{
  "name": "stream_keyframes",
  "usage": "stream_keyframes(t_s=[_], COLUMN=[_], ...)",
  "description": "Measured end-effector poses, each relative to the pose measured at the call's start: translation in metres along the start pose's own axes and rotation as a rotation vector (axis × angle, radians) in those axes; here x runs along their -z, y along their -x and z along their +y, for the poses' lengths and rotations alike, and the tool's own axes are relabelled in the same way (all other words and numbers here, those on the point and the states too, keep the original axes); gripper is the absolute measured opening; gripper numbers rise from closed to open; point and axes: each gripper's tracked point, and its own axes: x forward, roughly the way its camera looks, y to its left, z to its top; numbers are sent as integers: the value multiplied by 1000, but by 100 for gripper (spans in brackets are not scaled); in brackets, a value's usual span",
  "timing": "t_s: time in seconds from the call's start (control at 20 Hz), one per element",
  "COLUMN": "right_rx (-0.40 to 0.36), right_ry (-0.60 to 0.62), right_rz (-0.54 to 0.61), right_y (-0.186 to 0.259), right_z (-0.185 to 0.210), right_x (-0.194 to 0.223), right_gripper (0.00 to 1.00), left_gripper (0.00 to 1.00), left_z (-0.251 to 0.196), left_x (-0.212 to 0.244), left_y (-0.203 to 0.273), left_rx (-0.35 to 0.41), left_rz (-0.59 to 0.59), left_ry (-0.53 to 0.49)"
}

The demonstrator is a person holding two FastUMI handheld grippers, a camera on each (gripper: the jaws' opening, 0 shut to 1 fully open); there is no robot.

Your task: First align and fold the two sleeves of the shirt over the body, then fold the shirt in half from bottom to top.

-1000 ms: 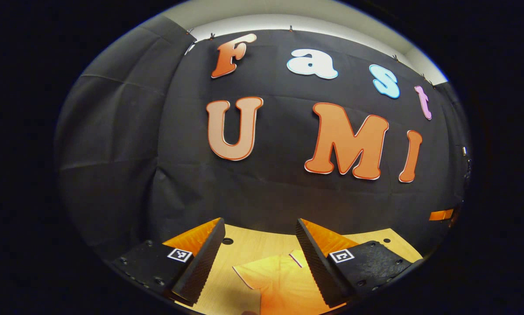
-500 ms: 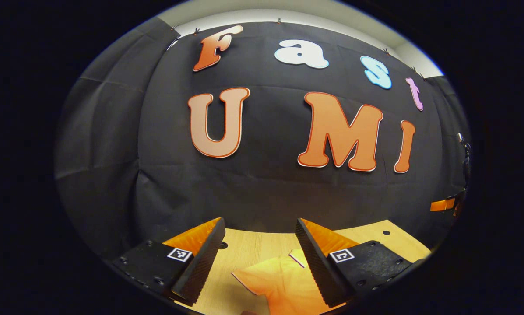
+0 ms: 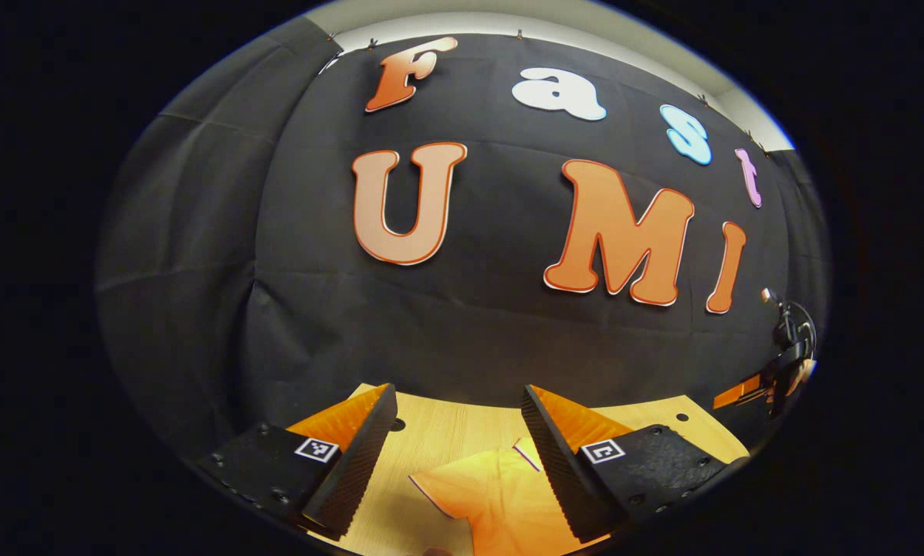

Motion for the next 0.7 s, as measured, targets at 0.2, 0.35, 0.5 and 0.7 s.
stream_keyframes(t_s=[0.2, 0.35, 0.5, 0.7], right_rx=[9, 43, 53, 78], right_ry=[-51, -34, -9, 12], right_rz=[139, 233, 318, 413], right_y=[-64, -103, -136, -171], right_z=[-1, -10, -12, -20], right_x=[23, 41, 60, 85], right_gripper=[99, 99, 99, 99], left_gripper=[98, 98, 98, 98], left_z=[21, 36, 41, 47], left_x=[12, 21, 32, 44], left_y=[-3, -8, -17, -23], left_rx=[-52, -79, -94, -108], left_rz=[27, 54, 82, 116], left_ry=[-3, -4, -8, -13])
